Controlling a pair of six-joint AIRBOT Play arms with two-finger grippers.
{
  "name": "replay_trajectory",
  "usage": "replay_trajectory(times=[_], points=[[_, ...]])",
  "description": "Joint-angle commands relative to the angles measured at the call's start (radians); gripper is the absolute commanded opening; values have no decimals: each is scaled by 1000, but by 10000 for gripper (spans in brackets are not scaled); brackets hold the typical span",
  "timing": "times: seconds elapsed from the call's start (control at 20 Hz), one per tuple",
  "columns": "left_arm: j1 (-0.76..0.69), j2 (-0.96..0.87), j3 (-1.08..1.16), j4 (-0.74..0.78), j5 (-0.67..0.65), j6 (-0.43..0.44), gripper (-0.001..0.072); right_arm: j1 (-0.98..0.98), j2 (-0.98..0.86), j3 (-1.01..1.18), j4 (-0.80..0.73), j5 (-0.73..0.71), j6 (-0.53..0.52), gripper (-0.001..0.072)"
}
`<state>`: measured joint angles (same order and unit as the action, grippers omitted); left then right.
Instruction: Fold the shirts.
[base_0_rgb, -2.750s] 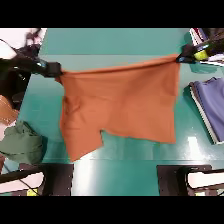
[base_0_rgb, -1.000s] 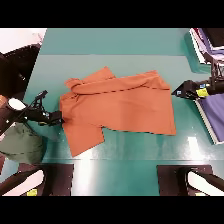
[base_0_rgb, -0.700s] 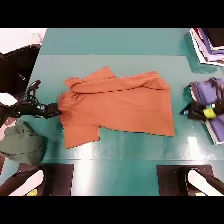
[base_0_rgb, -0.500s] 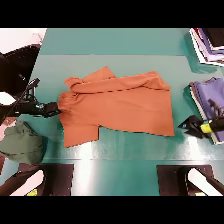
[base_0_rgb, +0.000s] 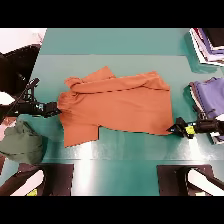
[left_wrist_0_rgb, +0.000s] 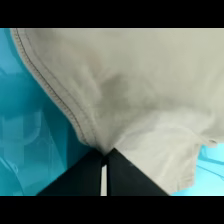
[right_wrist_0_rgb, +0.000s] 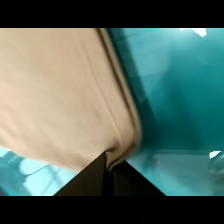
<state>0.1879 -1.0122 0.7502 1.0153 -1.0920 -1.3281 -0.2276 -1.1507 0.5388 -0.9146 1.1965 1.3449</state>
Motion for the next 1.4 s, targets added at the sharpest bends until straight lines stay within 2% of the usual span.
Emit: replay_trajectory(times=[0.0, 0.15, 0.4, 0.6, 0.8, 0.9, 1.1, 1.35], points=[[1, 54, 21, 7, -36, -2, 24, 94, 21, 90, 24, -14, -4, 20], [1, 166, 168, 20, -90, -10, 24, 103, 154, 270, 24, 17, -4, 19], [1, 261, 709, 24, -126, -34, 24, 10, 345, 730, 23, 27, -4, 19], [1, 260, 1144, 26, -91, -83, 24, -114, 409, 1076, 22, 43, -4, 19], [1, 259, 1379, 31, -12, -114, 23, -204, 394, 1326, 22, 103, -3, 18], [1, 256, 1401, 34, 13, -113, 23, -240, 363, 1417, 23, 153, 11, 18], [1, 208, 1278, 29, -54, -124, 23, -252, 236, 1519, 32, 252, 60, 18], [1, 21, 1009, -12, -189, -123, 24, -177, 48, 1359, 20, 361, 77, 18]])
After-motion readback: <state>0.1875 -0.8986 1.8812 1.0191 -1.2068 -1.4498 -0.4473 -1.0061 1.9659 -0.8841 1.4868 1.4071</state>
